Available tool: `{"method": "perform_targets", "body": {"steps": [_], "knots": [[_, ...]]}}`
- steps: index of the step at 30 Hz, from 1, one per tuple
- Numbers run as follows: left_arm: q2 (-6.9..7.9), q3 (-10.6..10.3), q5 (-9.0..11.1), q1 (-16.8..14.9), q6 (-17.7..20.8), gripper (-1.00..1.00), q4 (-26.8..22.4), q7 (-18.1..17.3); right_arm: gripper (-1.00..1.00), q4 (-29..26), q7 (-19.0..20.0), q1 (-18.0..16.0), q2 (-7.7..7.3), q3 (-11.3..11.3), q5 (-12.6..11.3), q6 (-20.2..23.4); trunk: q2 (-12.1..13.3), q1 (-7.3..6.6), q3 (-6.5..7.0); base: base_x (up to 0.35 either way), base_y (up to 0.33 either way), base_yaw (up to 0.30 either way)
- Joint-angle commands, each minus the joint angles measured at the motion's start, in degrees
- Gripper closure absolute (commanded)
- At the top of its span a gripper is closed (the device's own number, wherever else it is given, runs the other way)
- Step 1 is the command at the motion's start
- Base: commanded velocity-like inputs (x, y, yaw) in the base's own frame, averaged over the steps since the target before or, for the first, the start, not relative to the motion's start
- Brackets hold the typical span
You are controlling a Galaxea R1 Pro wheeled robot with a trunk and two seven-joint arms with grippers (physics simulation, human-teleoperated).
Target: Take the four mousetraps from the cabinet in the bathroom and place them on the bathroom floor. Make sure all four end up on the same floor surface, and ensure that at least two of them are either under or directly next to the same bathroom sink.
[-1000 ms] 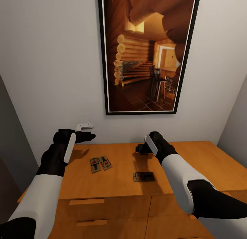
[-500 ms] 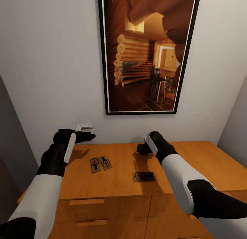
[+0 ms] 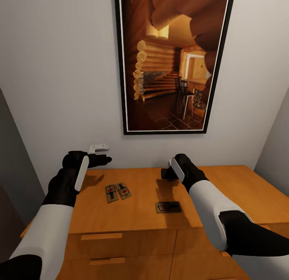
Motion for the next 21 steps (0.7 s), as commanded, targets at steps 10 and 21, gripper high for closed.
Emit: {"method": "perform_targets", "body": {"steps": [10,21], "knots": [[-0.01,0.16,0.29,-0.05,0.21,-1.00,-0.05,0.02,1.00,-0.89,-1.39,0.00,0.02,-0.18,2.15,4.74,-0.03,0.00,-0.08,0.000,0.000,0.000],[-0.11,0.07,0.31,-0.05,0.18,-1.00,-0.14,-0.06,1.00,-30.49,-4.88,0.09,-0.81,-0.64,2.69,6.12,-0.03,0.00,-0.08,0.000,0.000,0.000]]}}
